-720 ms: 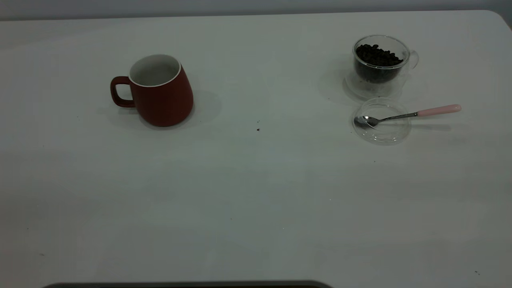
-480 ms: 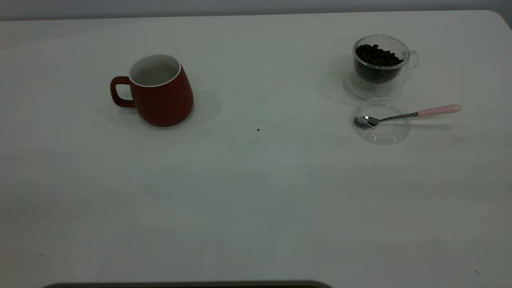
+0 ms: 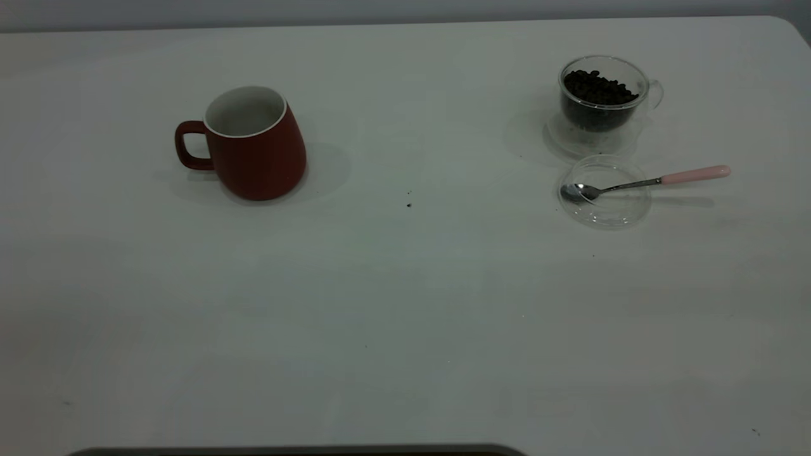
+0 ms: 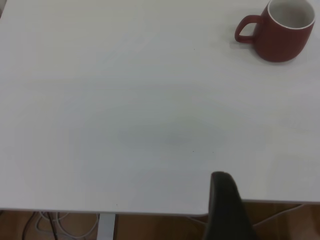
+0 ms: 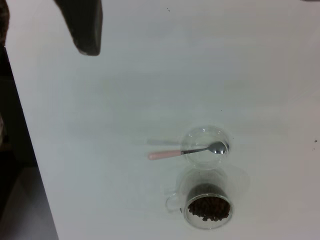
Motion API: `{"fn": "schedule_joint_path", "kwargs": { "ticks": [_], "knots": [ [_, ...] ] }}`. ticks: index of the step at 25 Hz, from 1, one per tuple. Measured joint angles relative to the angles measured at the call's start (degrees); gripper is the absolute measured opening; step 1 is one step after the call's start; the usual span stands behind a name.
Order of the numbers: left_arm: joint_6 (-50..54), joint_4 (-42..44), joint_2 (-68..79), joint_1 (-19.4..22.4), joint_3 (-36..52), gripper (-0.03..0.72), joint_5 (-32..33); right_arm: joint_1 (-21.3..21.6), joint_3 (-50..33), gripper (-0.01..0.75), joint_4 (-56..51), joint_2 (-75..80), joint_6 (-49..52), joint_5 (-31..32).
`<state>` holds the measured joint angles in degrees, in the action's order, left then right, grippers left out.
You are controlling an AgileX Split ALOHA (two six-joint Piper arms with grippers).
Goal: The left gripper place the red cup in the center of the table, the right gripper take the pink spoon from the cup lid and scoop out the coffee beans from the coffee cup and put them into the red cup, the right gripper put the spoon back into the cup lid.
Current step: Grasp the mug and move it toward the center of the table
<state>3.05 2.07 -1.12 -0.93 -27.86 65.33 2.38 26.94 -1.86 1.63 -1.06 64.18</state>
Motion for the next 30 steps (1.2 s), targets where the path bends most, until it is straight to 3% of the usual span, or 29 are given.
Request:
{"fn": "schedule_joint_path", "kwargs": {
  "ticks": [30],
  "knots": [
    [-1.6, 0.0, 0.7, 0.0, -0.3, 0.505, -1.2, 0.0, 0.0, 0.395, 0.0, 0.0, 0.0, 0.0]
  ]
}}
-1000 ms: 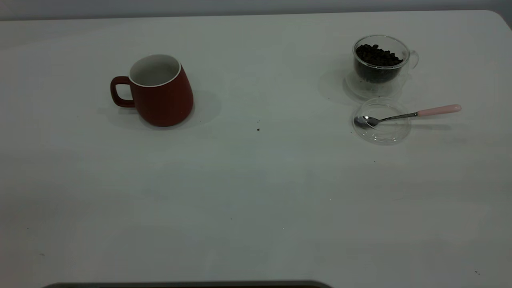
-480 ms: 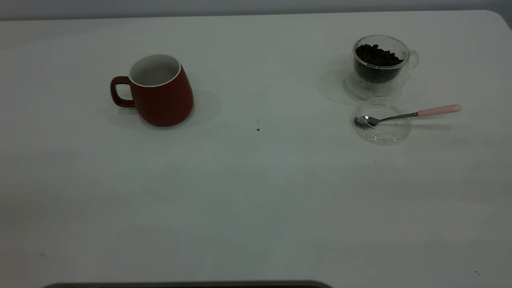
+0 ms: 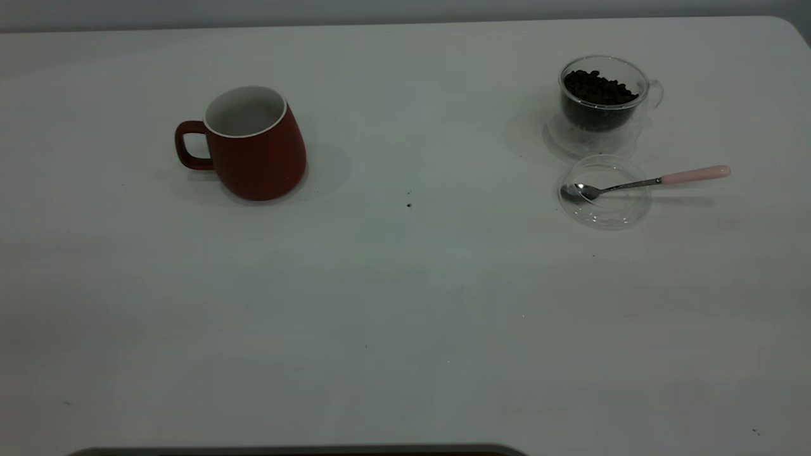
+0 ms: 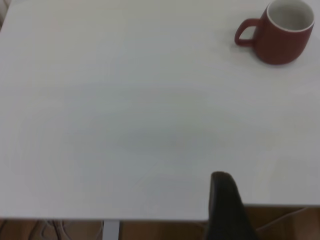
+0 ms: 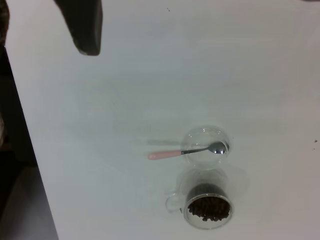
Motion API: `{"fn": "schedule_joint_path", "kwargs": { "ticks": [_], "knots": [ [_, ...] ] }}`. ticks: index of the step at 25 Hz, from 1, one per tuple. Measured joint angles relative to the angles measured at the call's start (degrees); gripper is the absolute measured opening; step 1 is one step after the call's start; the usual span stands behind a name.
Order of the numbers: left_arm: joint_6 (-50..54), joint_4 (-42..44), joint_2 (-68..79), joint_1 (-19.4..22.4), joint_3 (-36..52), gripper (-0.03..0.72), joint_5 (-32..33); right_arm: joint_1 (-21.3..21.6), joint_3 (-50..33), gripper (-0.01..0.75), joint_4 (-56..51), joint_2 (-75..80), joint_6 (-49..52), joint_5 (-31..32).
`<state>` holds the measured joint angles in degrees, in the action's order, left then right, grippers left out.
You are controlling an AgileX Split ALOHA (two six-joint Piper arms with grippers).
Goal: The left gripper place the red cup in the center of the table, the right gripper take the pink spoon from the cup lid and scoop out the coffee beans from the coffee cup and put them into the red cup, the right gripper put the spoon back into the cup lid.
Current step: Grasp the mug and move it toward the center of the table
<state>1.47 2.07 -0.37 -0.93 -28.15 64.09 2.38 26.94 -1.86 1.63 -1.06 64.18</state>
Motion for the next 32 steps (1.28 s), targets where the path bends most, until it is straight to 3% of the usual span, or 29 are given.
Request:
{"fn": "schedule_joint_path", "kwargs": {
  "ticks": [4, 13, 21, 27, 32],
  "knots": [
    [-0.4, 0.0, 7.2, 0.0, -1.9, 0.505, -5.3, 0.0, 0.0, 0.395, 0.0, 0.0, 0.0, 0.0],
    [-0.3, 0.1, 41.7, 0.0, -10.3, 0.505, -18.8, 0.0, 0.0, 0.395, 0.0, 0.0, 0.0, 0.0],
    [-1.5, 0.3, 68.7, 0.0, -16.5, 0.505, -25.8, 0.0, 0.0, 0.395, 0.0, 0.0, 0.0, 0.0],
    [-10.5, -2.5, 88.5, 0.0, -27.4, 0.505, -27.3, 0.0, 0.0, 0.395, 0.0, 0.0, 0.0, 0.0],
    [-29.6, -7.8, 102.5, -0.6, -37.0, 0.505, -27.8, 0.0, 0.0, 0.395, 0.0, 0.0, 0.0, 0.0]
  ]
}}
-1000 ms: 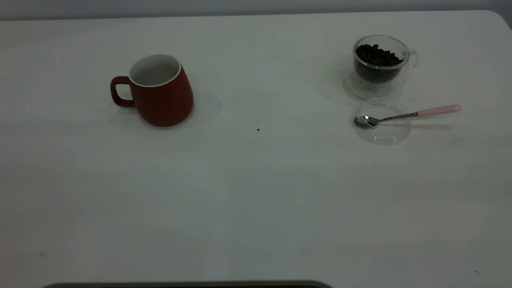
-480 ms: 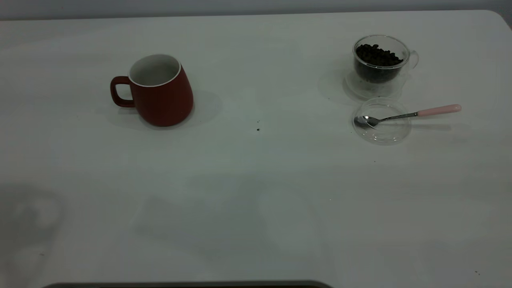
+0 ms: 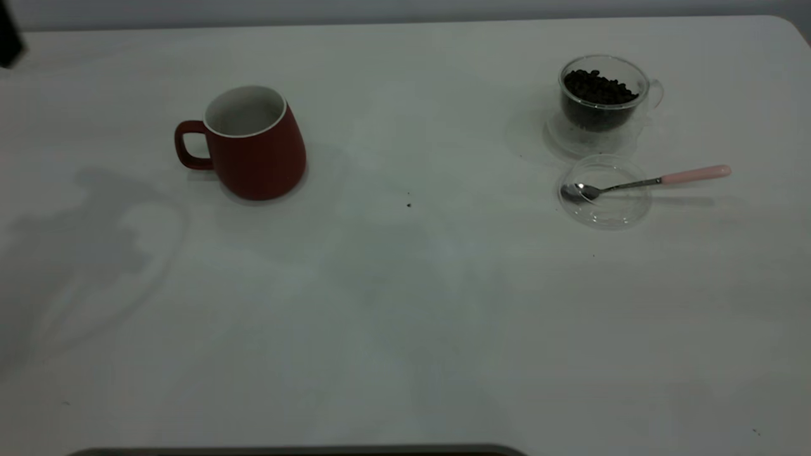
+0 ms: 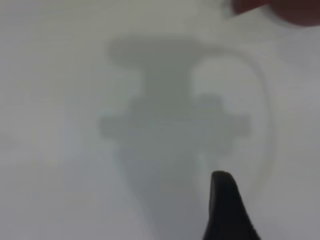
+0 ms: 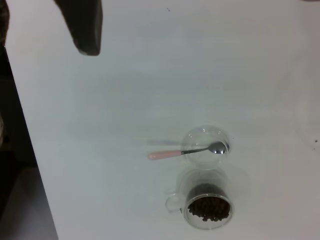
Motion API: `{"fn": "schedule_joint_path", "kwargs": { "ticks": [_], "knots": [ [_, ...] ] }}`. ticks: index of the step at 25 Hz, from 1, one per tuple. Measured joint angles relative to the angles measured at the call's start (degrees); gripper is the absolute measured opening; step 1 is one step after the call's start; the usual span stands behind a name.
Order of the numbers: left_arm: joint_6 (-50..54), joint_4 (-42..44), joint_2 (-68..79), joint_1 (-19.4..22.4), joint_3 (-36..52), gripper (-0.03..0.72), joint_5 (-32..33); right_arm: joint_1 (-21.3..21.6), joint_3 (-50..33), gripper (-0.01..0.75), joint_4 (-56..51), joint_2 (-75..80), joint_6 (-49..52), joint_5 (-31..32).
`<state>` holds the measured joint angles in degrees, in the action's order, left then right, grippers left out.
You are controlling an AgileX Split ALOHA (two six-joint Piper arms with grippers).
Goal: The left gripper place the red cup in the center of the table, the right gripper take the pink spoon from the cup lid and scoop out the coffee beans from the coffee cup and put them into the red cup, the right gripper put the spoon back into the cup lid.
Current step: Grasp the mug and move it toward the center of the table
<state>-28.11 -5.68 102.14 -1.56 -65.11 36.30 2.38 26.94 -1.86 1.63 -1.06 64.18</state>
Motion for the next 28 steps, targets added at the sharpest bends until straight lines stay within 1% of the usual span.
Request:
{"fn": "schedule_joint_path", "kwargs": {
  "ticks": [2, 5, 7, 11, 16, 18, 22, 28],
  "knots": [
    [-7.2, -3.7, 4.9, -0.6, -3.8, 0.505, -0.5, 0.0, 0.0, 0.395, 0.0, 0.0, 0.0, 0.0],
    [-15.6, -9.3, 11.4, -1.1, -8.9, 0.505, -2.0, 0.0, 0.0, 0.395, 0.0, 0.0, 0.0, 0.0],
    [-20.4, -12.0, 15.7, -1.4, -12.5, 0.505, -1.9, 0.0, 0.0, 0.395, 0.0, 0.0, 0.0, 0.0],
    [-30.3, -12.9, 21.1, -1.9, -18.0, 0.505, 1.4, 0.0, 0.0, 0.395, 0.0, 0.0, 0.0, 0.0],
    [-41.2, -13.0, 23.8, -2.2, -20.4, 0.505, 3.0, 0.0, 0.0, 0.395, 0.0, 0.0, 0.0, 0.0],
    [-43.8, -13.0, 24.6, -2.2, -20.5, 0.505, 3.7, 0.0, 0.0, 0.395, 0.0, 0.0, 0.0, 0.0],
    [-47.6, -13.3, 26.6, -2.2, -20.5, 0.505, 3.0, 0.0, 0.0, 0.395, 0.0, 0.0, 0.0, 0.0],
    [-48.6, -13.4, 29.8, -2.9, -20.5, 0.505, 1.6, 0.0, 0.0, 0.395, 0.0, 0.0, 0.0, 0.0]
  ]
}}
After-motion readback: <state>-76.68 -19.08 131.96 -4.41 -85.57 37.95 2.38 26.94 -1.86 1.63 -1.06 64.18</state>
